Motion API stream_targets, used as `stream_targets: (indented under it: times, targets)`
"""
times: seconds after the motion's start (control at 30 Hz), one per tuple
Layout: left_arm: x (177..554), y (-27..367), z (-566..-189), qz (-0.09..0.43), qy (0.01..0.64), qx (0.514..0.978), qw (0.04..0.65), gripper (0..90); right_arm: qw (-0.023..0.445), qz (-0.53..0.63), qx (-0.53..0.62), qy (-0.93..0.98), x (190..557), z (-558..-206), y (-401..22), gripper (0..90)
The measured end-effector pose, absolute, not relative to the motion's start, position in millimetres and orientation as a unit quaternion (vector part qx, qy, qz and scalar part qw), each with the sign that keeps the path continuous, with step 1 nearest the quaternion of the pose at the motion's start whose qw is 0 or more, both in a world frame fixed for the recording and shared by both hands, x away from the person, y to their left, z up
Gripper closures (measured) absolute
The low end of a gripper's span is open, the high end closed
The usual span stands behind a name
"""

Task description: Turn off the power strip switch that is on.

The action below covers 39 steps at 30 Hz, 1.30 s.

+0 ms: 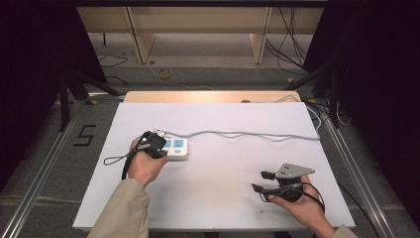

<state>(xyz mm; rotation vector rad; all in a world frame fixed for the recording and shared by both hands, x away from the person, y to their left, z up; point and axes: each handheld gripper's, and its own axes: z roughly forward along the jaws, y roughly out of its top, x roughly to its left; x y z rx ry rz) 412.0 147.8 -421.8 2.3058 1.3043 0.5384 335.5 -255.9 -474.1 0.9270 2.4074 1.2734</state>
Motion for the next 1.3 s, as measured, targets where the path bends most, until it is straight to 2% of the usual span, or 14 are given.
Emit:
stream_targets:
  times: [1.3]
  targets:
    - [430.4,139.7,-415.7,0.192,0.465,0.840,0.203,90.0,0.129,0.439,0.326,0.827,334.2,-474.8,-257.7,41.3]
